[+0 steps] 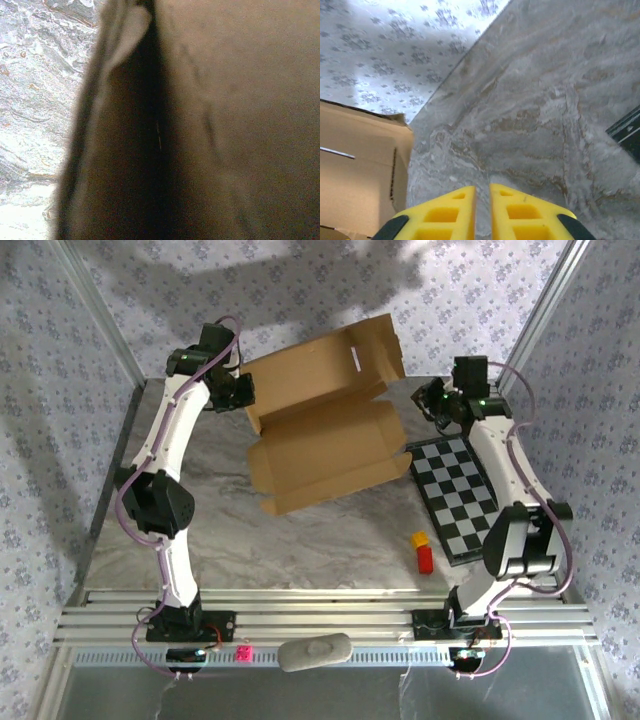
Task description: Fold the paper box
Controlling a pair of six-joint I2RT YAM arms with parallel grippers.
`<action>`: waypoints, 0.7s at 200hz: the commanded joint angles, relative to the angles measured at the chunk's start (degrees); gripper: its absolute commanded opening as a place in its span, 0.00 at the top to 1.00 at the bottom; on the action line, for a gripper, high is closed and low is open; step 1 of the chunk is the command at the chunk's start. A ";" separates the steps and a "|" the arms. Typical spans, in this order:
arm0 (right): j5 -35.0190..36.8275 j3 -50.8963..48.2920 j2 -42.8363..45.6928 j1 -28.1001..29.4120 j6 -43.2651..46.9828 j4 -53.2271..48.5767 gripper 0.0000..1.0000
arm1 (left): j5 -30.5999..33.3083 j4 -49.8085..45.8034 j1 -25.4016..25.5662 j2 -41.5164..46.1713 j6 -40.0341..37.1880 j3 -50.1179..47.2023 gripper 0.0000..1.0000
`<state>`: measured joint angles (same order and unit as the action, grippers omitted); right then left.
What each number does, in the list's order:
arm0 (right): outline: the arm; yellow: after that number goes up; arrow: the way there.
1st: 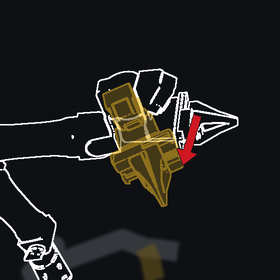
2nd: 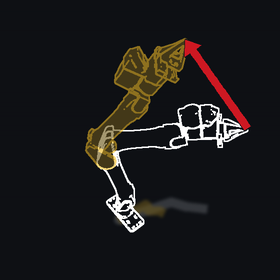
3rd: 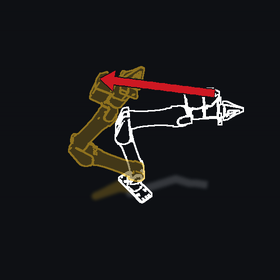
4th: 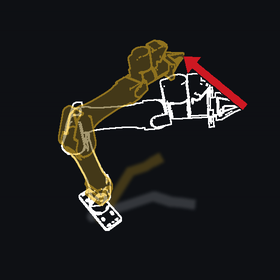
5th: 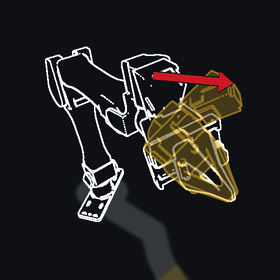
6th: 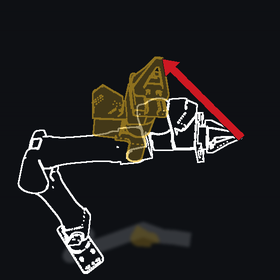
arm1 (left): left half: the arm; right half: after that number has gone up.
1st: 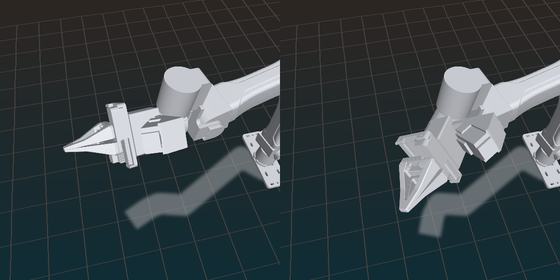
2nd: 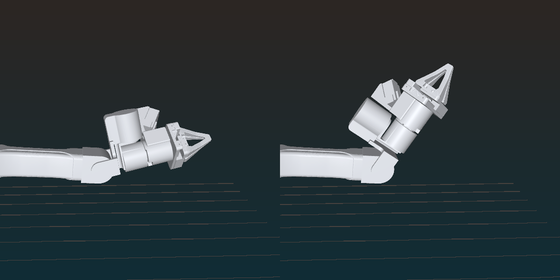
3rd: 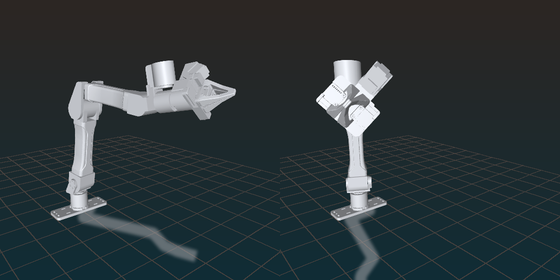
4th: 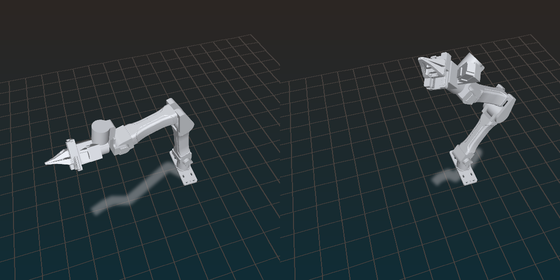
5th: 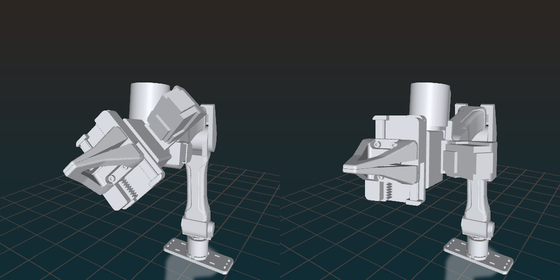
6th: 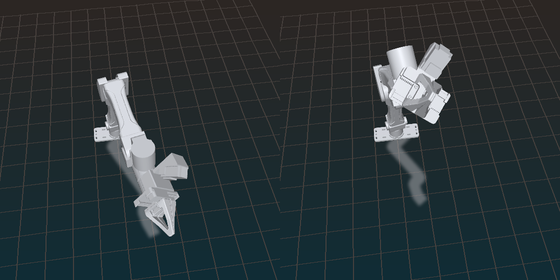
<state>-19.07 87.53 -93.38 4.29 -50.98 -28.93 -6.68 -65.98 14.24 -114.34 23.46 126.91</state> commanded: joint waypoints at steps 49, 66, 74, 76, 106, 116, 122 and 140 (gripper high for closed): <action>0.03 11.07 -8.68 5.24 -1.71 -1.61 0.70 | -0.42 1.64 1.43 2.79 0.80 0.05 1.00; 0.83 15.49 -10.65 6.33 0.29 -4.25 0.67 | 0.55 1.98 2.06 3.31 0.54 -0.50 1.00; 1.04 17.27 -11.39 6.72 1.44 -5.22 0.66 | 0.84 2.15 2.26 3.59 0.51 -0.78 1.00; 1.12 17.67 -11.56 6.90 1.73 -5.25 0.66 | 0.87 2.18 2.28 3.64 0.53 -0.79 1.00; 1.68 20.83 -13.44 8.35 4.70 -9.95 0.65 | 1.29 2.39 2.63 3.92 0.78 -0.83 1.00; 1.42 20.68 -13.70 8.62 4.97 -10.10 0.64 | 1.27 2.67 2.64 4.04 1.01 -0.75 1.00; 1.26 20.67 -13.90 8.71 5.16 -10.01 0.64 | 1.23 2.78 2.70 4.04 1.13 -0.64 1.00; 0.95 21.18 -14.67 8.99 5.90 -10.84 0.69 | 1.27 2.61 2.68 3.87 1.32 0.11 1.00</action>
<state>-18.41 107.00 -106.13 13.17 -47.72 -35.73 -5.13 -64.45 16.93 -113.67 23.66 126.15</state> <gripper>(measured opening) 0.350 0.087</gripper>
